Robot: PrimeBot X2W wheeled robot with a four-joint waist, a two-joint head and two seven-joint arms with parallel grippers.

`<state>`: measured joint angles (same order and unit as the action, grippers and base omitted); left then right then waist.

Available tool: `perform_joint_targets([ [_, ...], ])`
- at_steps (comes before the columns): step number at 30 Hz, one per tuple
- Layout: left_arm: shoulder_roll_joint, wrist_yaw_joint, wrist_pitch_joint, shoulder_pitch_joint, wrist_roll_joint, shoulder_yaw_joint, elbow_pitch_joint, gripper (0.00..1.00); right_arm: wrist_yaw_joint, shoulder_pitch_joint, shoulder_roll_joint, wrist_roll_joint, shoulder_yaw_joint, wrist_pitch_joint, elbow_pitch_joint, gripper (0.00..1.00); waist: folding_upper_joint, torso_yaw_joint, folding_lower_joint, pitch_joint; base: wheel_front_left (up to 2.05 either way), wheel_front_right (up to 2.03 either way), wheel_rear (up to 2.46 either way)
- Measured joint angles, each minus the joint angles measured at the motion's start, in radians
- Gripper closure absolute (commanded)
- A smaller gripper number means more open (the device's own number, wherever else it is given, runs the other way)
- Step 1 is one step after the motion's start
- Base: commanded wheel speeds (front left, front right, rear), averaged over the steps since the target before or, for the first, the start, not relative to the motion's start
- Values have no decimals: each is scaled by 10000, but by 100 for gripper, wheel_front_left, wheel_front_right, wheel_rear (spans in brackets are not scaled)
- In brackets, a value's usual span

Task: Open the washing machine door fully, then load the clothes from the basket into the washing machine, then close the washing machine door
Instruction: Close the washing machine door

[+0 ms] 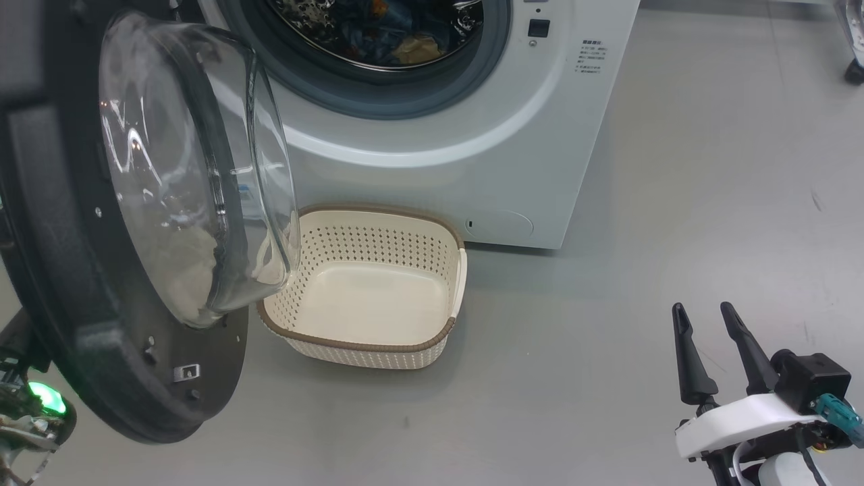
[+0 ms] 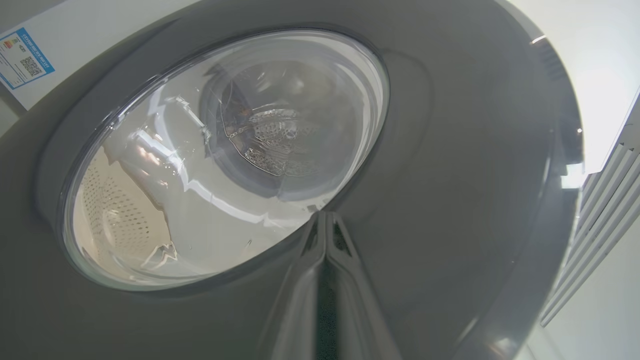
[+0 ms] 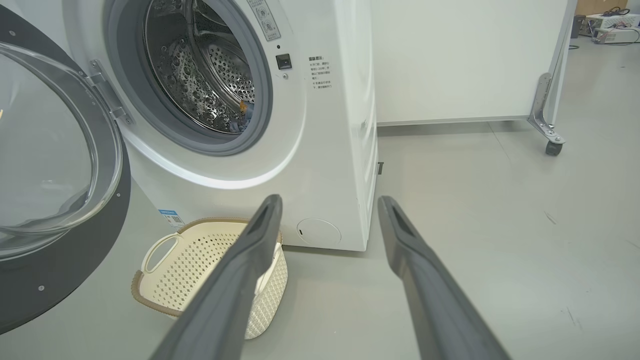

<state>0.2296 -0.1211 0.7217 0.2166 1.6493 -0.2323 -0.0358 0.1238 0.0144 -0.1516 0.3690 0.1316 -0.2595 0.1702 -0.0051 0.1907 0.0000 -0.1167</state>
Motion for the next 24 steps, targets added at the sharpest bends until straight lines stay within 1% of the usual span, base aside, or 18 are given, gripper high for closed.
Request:
perform_joint_targets([
  [7,-81,10,104,-230,15,157,405,100,0,0,128,-10,40,0,12,0,0,-315,0,67,0,0,0],
  [12,-109,113,150,-366,15,290,654,100,0,0,207,-10,59,0,15,0,0,-579,0,109,0,0,0],
  [17,-353,267,174,-364,31,520,823,100,0,1,211,-12,102,0,23,0,0,-852,0,134,0,0,0],
  [24,-614,286,173,-339,23,849,861,100,0,0,226,-17,161,0,67,0,0,-1229,0,187,0,0,0],
])
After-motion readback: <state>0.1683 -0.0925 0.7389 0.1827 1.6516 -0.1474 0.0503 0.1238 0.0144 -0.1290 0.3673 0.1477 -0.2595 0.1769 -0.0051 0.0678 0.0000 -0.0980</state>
